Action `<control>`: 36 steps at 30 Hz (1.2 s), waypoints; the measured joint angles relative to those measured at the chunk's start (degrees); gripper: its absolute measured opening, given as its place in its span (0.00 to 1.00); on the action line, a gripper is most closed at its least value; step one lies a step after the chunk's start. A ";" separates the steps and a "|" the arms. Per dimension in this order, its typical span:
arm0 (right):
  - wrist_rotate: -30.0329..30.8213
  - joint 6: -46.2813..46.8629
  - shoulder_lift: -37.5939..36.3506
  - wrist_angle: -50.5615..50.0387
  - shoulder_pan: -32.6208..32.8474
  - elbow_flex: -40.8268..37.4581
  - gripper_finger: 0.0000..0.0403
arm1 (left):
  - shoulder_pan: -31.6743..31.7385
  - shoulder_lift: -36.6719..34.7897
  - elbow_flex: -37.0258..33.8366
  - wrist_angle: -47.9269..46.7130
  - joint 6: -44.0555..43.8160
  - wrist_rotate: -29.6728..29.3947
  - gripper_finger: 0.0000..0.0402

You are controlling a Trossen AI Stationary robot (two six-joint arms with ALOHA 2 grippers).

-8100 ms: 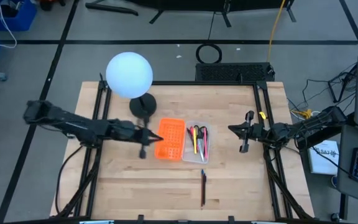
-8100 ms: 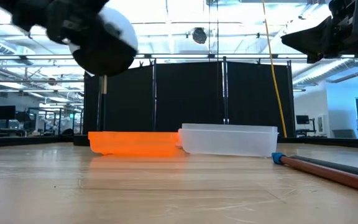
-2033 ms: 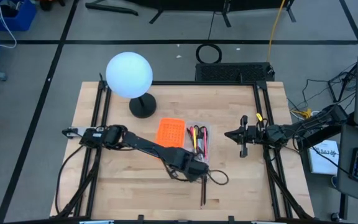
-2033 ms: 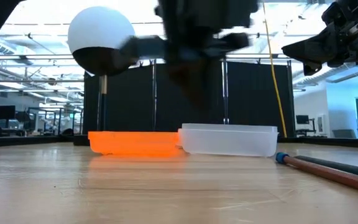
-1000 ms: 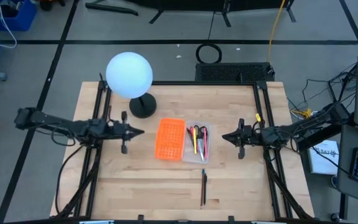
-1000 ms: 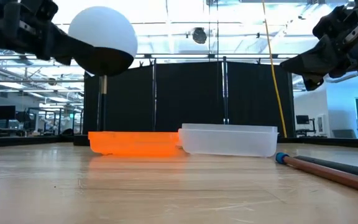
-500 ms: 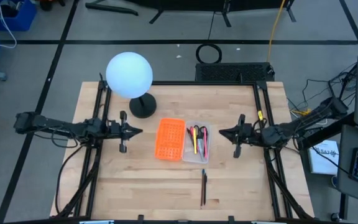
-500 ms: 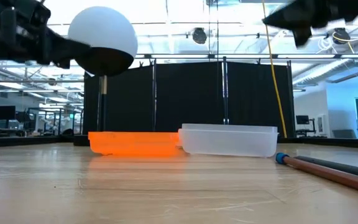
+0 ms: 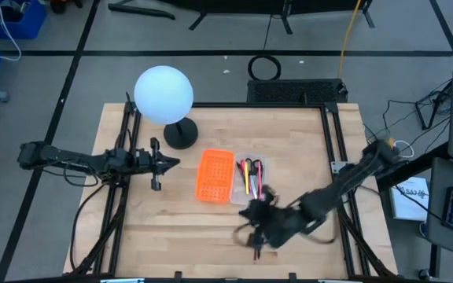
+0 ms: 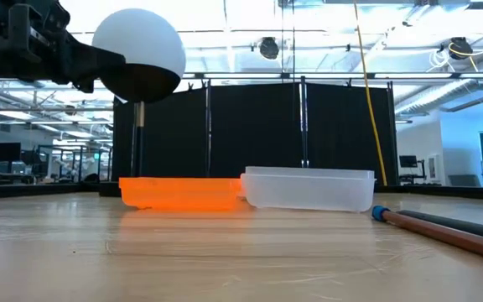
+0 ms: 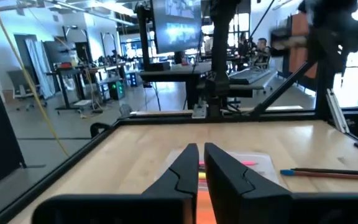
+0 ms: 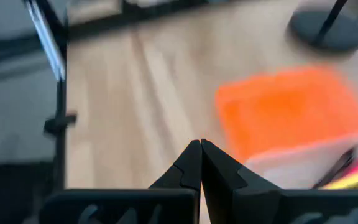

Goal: Pick & place school supplies into a supply box
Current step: Put the brown pencil into the orange supply box

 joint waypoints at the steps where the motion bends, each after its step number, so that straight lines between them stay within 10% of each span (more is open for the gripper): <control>1: -3.38 1.52 2.79 -3.90 -0.23 3.67 0.00 | 0.00 0.00 0.00 0.00 -0.43 0.00 0.10; 8: -17.44 -2.50 16.78 -26.63 -0.82 18.52 0.00 | 0.00 0.02 0.00 0.13 -0.91 0.13 0.11; 21: -22.14 -16.78 18.04 -35.66 -3.14 13.43 0.00 | 0.00 0.00 0.00 3.02 2.23 0.07 0.12; 36: -27.77 36.38 18.08 -24.70 -7.29 0.80 0.00 | 0.00 0.00 0.00 2.93 4.30 -0.11 0.12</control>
